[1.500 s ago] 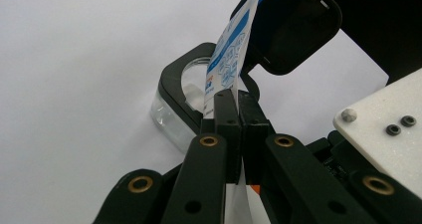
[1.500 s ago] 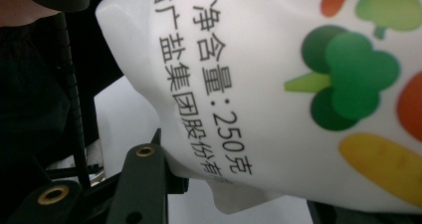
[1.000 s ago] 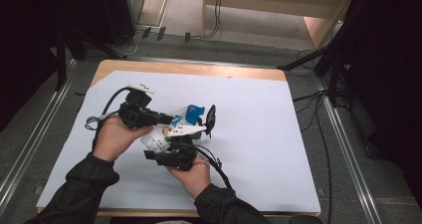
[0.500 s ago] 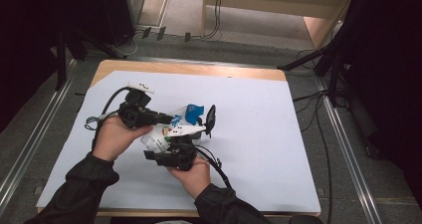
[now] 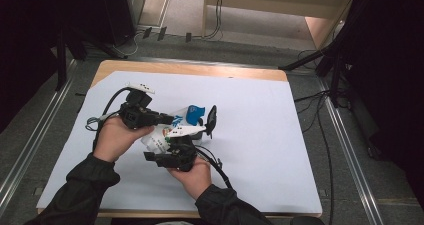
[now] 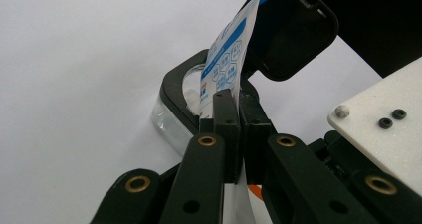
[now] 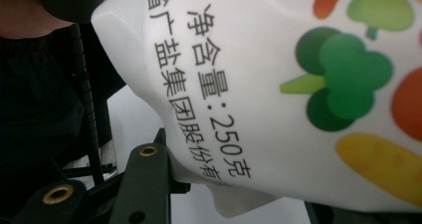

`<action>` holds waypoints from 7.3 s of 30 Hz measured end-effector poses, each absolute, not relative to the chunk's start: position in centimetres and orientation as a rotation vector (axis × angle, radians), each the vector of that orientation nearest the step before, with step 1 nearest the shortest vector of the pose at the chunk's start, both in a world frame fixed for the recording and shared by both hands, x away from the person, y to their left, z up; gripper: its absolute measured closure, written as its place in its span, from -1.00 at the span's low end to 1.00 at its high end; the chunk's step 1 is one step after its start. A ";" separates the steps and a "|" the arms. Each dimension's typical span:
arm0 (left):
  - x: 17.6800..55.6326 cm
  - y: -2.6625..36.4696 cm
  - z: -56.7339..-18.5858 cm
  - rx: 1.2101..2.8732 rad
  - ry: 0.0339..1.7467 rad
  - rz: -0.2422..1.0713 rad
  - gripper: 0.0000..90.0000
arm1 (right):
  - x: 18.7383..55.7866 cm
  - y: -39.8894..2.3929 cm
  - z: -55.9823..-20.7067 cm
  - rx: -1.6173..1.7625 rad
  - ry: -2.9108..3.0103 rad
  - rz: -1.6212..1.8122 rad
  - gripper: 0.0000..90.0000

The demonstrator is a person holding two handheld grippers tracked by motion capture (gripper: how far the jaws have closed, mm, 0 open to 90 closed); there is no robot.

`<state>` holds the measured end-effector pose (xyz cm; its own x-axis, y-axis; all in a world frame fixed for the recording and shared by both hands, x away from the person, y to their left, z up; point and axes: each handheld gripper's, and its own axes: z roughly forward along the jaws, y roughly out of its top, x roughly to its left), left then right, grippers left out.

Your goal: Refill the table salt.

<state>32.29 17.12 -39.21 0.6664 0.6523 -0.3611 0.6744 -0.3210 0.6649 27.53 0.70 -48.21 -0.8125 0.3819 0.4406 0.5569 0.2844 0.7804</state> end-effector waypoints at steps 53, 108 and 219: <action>32.1 16.9 -38.9 2.034 1.023 -0.011 1.00 | 27.4 0.7 -47.9 -0.873 -2.373 -1.571 0.37; 32.2 16.9 -39.0 2.040 1.007 -0.023 0.99 | 27.4 0.7 -47.9 -0.873 -2.367 -1.560 0.37; 32.4 17.0 -39.4 2.005 1.022 -0.044 1.00 | 27.6 0.4 -47.8 -0.900 -2.324 -1.575 0.39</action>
<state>32.44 16.98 -39.41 0.6633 0.6437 -0.3818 0.6743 -0.2928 0.6779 27.61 0.40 -47.77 -0.7966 0.3738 0.4751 0.5798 0.2499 0.7755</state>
